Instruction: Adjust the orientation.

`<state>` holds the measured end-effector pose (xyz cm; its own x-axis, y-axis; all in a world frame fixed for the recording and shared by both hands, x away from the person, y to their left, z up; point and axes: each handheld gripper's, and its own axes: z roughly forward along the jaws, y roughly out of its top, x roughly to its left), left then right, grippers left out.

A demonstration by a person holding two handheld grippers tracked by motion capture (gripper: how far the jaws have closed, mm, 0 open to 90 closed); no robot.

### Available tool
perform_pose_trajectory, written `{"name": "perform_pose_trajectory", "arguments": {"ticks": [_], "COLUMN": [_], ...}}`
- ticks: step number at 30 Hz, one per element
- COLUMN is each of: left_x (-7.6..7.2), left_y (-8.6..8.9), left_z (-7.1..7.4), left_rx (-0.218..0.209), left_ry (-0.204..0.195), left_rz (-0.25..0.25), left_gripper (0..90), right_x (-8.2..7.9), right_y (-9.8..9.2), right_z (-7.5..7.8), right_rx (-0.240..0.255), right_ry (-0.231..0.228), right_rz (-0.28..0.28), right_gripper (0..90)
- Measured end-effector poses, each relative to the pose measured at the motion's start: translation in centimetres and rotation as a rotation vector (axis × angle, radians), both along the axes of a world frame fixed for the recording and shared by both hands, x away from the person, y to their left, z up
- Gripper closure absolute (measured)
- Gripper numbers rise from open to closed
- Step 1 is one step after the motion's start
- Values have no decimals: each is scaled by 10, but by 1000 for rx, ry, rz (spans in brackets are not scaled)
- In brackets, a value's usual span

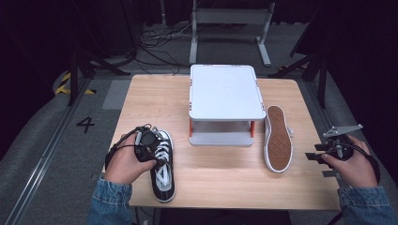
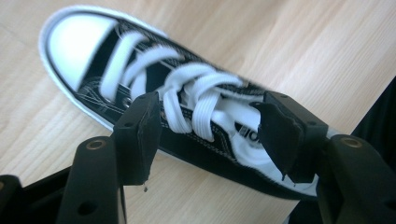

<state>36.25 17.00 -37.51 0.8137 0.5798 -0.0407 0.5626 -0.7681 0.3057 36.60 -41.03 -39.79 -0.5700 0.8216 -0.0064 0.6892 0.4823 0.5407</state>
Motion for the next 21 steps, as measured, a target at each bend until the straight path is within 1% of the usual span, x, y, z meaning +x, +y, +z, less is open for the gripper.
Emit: {"name": "perform_pose_trajectory", "arguments": {"ticks": [1,2,3,4,5,6,7,8,10,11,12,13,14,15,16,18,19,21], "left_x": [2,4,5,5,10,10,12,13,15,16,16,17,17,17,17,17,18,18], "left_y": [-2,-5,-6,-6,-7,-7,-7,-7,-6,-5,-5,-3,-2,0,1,5,7,7], "left_z": [-4,-10,-13,-13,-19,-19,-20,-21,-21,-22,-22,-23,-23,-21,-20,-18,-20,-21], "left_rx": [3,15,23,23,41,41,40,43,34,22,13,-7,-20,-28,-37,-64,-77,-83], "left_ry": [16,19,18,18,8,8,4,-4,-2,-1,3,11,14,18,11,20,26,35], "left_rz": [-22,-50,-56,-56,-65,-65,-66,-74,-74,-84,-84,-83,-76,-56,-32,33,35,41], "left_gripper": [350,324,323,318,327,356,356,405,471,471,492,504,543,682,682,780,790,806], "right_x": [0,0,0,0,0,0,0,0,1,1,0,0,0,0,0,-1,-1,-1], "right_y": [0,0,0,1,1,1,2,2,3,3,3,3,3,4,4,3,4,4], "right_z": [0,0,-1,-1,-1,-1,-1,-2,-3,-3,-3,-3,-3,-2,-2,-2,-2,-2], "right_rx": [1,1,2,0,2,2,2,0,-3,-3,-2,-2,-5,-4,-4,-6,-4,-6], "right_ry": [1,1,3,2,4,4,4,3,5,5,7,5,5,1,1,-1,0,1], "right_rz": [2,4,6,9,18,18,23,24,27,27,28,27,33,35,35,34,29,31], "right_gripper": [427,426,426,426,425,425,423,422,422,422,420,420,420,420,420,420,420,420]}}
